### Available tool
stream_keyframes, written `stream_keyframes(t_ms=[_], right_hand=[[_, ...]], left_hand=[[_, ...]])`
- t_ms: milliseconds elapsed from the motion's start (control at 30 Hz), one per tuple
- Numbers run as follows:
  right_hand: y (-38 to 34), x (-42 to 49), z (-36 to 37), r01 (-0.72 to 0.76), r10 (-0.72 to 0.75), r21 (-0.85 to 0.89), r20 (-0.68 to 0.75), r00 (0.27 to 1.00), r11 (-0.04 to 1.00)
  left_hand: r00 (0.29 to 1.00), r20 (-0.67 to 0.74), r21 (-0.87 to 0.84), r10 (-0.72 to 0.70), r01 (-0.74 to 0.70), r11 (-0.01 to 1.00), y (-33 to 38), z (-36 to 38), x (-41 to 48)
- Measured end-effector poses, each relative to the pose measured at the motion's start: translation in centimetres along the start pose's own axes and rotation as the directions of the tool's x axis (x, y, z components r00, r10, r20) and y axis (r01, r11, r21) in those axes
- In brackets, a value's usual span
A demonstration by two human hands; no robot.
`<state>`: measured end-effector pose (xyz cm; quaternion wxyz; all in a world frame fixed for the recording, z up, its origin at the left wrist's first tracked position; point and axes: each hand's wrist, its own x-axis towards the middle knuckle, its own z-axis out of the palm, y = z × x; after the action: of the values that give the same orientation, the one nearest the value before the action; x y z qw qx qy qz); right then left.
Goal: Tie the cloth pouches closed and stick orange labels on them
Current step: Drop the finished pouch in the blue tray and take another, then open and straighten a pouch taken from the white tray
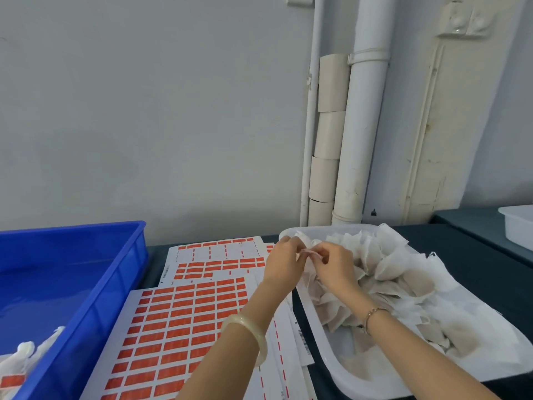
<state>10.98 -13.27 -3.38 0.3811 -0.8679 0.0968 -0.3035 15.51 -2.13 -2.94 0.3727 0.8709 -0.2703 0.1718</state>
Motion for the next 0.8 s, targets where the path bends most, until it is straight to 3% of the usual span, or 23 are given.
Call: stream_keyframes(t_ms=[233,400,600,800], right_hand=[[-4.5,-0.9,-2.9,-0.005,0.024,0.346,-0.050,0.998,0.938],[-8.4,-3.0,-4.1,-0.023,-0.019,0.546,0.071,0.997,0.837],[-10.2,-7.9,-1.4,-0.028,-0.164,0.567,0.284,0.945,0.823],[-7.8,-14.7,5.3,-0.127,-0.076,0.479,0.381,0.922,0.868]], left_hand=[[0.987,-0.145,-0.331,-0.075,0.023,0.943,0.3,-3.9,-2.2],[0.975,-0.176,-0.553,-0.139,0.019,0.833,1.3,-7.9,-5.4],[0.985,-0.020,-0.731,-0.171,0.103,0.675,-1.0,-10.9,-12.6],[0.901,-0.015,-0.637,-0.434,0.326,0.698,-6.2,-9.2,-17.9]])
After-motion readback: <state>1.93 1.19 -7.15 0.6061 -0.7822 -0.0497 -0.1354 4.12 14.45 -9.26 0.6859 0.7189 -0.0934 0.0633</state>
